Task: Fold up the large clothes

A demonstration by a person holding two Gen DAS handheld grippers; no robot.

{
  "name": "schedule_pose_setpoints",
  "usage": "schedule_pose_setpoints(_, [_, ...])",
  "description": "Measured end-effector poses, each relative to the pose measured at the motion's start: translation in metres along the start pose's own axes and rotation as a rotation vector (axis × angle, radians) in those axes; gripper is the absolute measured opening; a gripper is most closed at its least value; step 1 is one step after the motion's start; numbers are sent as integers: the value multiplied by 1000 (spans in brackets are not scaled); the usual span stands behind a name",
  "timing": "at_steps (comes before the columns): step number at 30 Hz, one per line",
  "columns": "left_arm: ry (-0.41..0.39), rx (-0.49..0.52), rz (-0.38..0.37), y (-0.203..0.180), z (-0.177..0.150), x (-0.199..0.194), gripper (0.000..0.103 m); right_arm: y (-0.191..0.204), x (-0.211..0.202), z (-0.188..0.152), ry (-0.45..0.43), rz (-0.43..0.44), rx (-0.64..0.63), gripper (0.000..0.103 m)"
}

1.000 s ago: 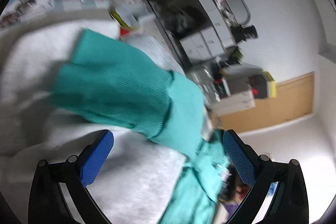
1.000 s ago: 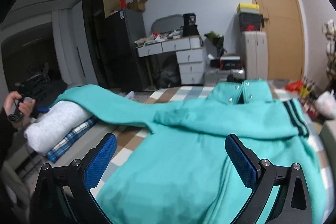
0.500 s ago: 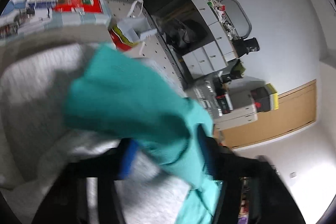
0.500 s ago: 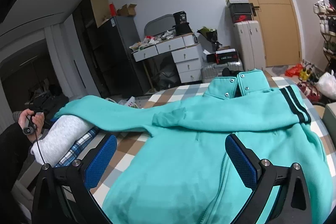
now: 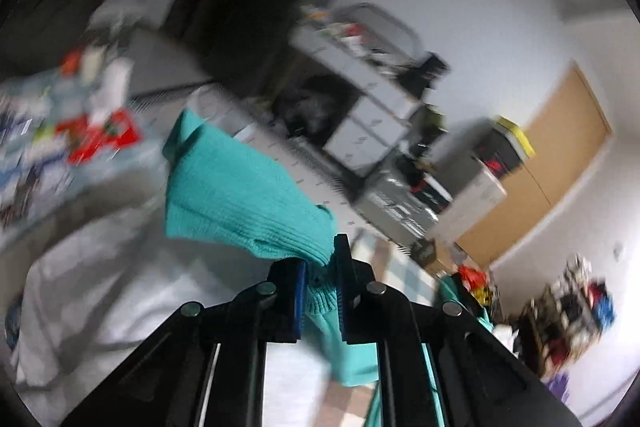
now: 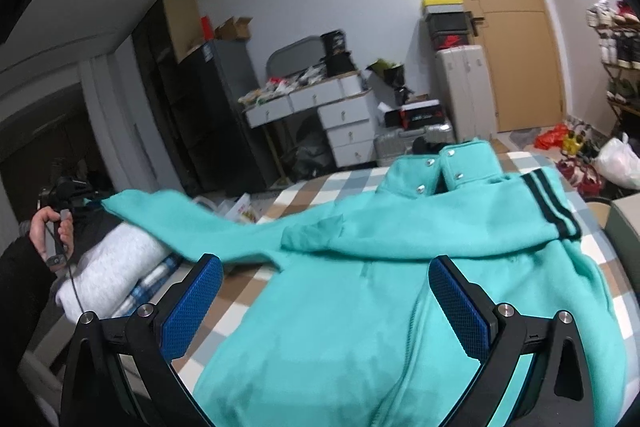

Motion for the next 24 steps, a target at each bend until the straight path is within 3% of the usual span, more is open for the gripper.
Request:
schedule_pose_setpoints(6, [79, 164, -193, -136, -9, 57, 5, -31, -11, 14, -41, -45, 123, 103])
schedule_pose_setpoints(11, [210, 306, -341, -258, -65, 129, 5, -64, -16, 21, -55, -114, 209, 103])
schedule_pose_setpoints(15, [318, 378, -458, -334, -132, 185, 4, -111, -24, 29, -79, -255, 339, 103])
schedule_pose_setpoints(19, [520, 368, -582, -392, -227, 253, 4, -164, -41, 30, -127, -355, 493, 103])
schedule_pose_setpoints(24, [719, 388, -637, -418, -357, 308, 4, -220, -68, 18, -199, -438, 683, 103])
Point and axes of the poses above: each gripper's, at about its wrist camera, not at the fingertips, and x roughly the way its jaws point, y to its left, z to its top, the point moved 4 cm from there along x, roughly the way its jaws point, and after that the axes turned 12 degrees about -z, right-handed, at the moved point
